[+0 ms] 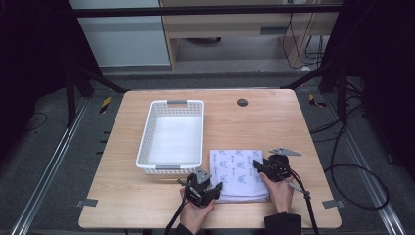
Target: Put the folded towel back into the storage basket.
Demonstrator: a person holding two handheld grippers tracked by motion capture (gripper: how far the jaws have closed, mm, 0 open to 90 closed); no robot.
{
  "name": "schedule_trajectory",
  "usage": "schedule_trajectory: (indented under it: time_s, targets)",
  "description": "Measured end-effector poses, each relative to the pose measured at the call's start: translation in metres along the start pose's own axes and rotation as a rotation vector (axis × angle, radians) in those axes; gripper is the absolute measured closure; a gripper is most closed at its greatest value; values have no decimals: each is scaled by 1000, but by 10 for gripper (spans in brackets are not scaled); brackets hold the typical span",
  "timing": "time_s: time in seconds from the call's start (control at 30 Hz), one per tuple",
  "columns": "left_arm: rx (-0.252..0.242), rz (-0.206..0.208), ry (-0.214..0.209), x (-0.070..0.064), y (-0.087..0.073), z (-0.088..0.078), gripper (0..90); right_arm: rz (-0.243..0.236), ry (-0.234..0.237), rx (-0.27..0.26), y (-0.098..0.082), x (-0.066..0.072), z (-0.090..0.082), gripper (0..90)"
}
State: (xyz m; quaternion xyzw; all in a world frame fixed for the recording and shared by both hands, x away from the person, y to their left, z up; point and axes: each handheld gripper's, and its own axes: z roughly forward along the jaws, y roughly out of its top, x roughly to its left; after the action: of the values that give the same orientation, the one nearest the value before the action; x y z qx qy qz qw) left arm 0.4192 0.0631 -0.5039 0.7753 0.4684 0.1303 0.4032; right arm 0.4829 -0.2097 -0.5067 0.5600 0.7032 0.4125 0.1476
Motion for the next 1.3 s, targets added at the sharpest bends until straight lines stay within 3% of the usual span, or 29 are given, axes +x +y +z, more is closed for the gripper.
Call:
schedule_trajectory:
  time_s: [0.23,0.4,0.63,0.87,1.3]
  targets:
    - [-4,-41,-31,2,0,-1,638,14,12,-6,0,2,-1,741]
    - [-26,-21,-9,-2,0,-3,735,5,14,-17,0,2,-2,762]
    - [-49,-28,-31,0,1,-9,766,-5,29,-63,3,5,-11,771]
    - [-104,11,-28,-5,8,-31,767,-41,43,-122,12,17,-31,770]
    - [-146,84,-9,-13,28,-55,767,-61,42,-223,21,28,-59,768]
